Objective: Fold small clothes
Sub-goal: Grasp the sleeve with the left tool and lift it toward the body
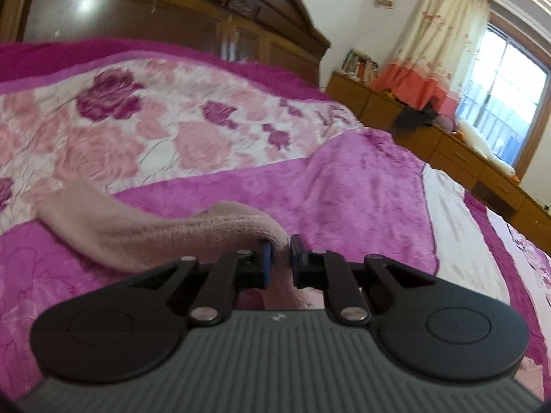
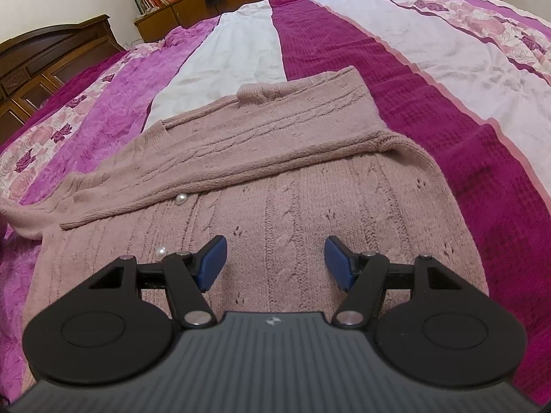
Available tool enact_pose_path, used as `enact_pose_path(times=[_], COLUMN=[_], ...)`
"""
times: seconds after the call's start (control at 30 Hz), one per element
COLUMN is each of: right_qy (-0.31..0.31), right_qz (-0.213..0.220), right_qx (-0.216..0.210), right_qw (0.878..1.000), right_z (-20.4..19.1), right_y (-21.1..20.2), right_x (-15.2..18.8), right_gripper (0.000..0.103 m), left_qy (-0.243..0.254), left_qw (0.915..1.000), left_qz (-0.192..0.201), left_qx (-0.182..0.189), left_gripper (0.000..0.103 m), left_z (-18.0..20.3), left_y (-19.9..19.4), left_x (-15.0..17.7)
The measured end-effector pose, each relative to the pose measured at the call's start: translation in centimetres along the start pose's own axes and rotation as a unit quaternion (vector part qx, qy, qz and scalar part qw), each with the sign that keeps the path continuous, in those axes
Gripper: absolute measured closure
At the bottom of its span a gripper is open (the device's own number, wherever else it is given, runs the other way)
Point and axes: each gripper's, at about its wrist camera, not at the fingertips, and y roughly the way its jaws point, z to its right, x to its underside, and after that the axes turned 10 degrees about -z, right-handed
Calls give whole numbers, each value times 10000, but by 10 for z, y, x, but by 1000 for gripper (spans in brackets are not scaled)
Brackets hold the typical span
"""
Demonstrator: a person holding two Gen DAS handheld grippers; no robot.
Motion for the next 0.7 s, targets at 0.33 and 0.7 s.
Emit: enact_pose_path(times=[0.33, 0.7], right_qy=[28, 111], right_qz=[16, 56], right_qx=[10, -129], right_qw=[10000, 9998], right_z=[1, 6], right_y=[-2, -8], right_x=[0, 4], right_gripper=[33, 33], left_qy=[953, 490], left_qw=[9935, 9938], left_qz=[422, -813], left_qx=[459, 582], left_gripper=[91, 88], left_z=[58, 55], left_y=[-37, -14], left_x=[0, 20])
